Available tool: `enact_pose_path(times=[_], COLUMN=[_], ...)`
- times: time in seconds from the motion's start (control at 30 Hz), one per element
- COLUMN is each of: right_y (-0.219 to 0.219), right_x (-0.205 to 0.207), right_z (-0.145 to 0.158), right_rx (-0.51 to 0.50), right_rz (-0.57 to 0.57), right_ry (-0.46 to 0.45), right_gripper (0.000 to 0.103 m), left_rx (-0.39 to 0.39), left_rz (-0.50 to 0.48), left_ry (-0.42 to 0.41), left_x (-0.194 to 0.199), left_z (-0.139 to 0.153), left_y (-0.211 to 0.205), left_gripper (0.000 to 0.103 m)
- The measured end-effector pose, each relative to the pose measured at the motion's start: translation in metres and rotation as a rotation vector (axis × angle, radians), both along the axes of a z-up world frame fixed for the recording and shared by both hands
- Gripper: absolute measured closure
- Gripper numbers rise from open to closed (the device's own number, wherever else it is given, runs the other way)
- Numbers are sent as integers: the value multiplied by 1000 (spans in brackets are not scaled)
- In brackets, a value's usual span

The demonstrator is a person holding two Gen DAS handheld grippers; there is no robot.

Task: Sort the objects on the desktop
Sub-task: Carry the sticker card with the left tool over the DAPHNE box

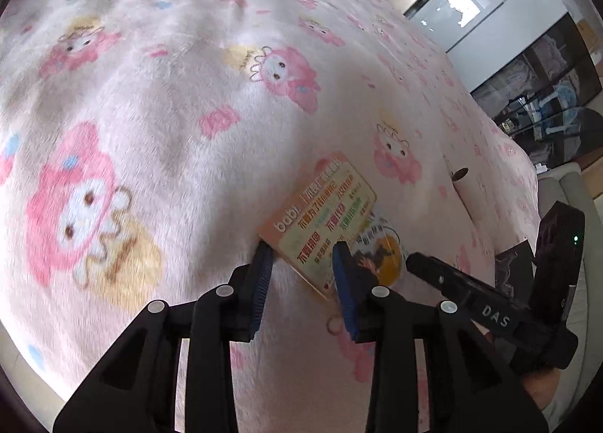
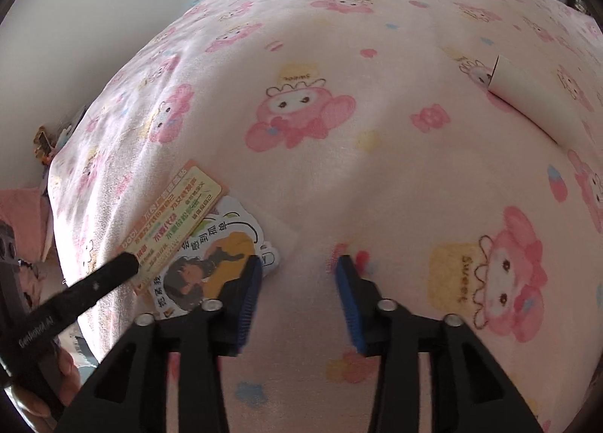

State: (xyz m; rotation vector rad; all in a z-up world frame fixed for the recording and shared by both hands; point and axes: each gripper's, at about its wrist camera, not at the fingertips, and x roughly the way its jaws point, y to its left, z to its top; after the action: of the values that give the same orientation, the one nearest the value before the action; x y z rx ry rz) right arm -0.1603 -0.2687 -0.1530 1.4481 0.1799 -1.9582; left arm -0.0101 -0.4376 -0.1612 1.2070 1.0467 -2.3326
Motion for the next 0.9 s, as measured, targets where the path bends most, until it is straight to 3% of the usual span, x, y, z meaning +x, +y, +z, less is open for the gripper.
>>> enact_pose_path(times=[0.27,0.37,0.43,0.53,0.7,0.9], right_y=[-12,-16,-16,-14,7,52], right_x=[-5,-5,-2,4,12,16], right_z=[-15,-14,-11,-6,2,19], right_rx=[-10,-51,-72,-63,-97,-127], right_rz=[18,47,57,51,40,-26], right_ry=[-38,-56,-50,-21,-31,-38], right_gripper=[54,55,69,80,81,81], left_rx=[8,17,13,27,-5,22], left_rz=[-32,-26,-18,-25,-75,-160], left_ry=[-5,18,31,63,59,83], left_x=[-26,-24,-20,-14,-7,-12], left_z=[-16,-13,-7,3,16,29], left_y=[5,9,12,20,50,92], left_gripper=[66,79,84,89,92,92])
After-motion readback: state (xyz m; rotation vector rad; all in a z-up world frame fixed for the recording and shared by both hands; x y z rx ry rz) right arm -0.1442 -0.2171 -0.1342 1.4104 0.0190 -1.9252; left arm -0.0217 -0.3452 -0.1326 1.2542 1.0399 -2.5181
